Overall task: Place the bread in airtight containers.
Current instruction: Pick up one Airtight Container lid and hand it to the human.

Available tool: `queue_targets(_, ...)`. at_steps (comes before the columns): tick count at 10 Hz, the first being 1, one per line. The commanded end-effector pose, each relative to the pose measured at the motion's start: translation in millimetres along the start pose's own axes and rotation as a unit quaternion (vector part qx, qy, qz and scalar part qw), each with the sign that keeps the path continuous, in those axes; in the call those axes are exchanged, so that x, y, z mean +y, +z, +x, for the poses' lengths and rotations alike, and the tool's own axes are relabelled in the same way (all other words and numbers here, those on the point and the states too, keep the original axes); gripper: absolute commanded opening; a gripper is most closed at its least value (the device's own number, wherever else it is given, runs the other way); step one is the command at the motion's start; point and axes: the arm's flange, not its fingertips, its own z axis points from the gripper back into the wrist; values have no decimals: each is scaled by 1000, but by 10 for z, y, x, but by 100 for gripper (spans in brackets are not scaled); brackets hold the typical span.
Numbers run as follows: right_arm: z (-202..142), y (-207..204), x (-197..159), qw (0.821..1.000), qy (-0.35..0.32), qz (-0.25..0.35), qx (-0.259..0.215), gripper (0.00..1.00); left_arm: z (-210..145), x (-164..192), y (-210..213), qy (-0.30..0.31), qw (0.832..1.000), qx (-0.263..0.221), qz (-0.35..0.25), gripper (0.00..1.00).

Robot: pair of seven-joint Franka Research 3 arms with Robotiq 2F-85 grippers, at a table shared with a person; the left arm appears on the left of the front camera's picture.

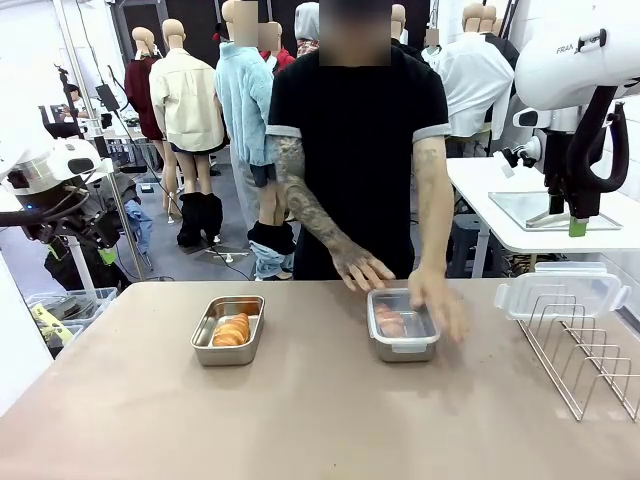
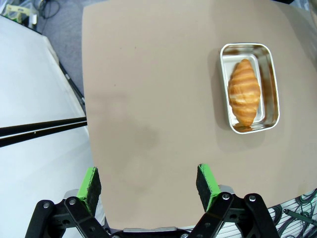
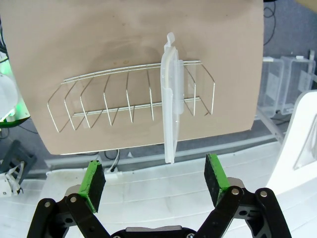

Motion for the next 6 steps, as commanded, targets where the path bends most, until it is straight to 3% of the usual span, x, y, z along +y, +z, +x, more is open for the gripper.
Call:
queue_targets(1,4,12,6,1000,-7,1,12,100,5,14,3,2,1000,-5,-1,100)
queue_targets(6,-18,-349,-326,998,56,-12,6,100,5,14,3,2,1000,-5,-1,100)
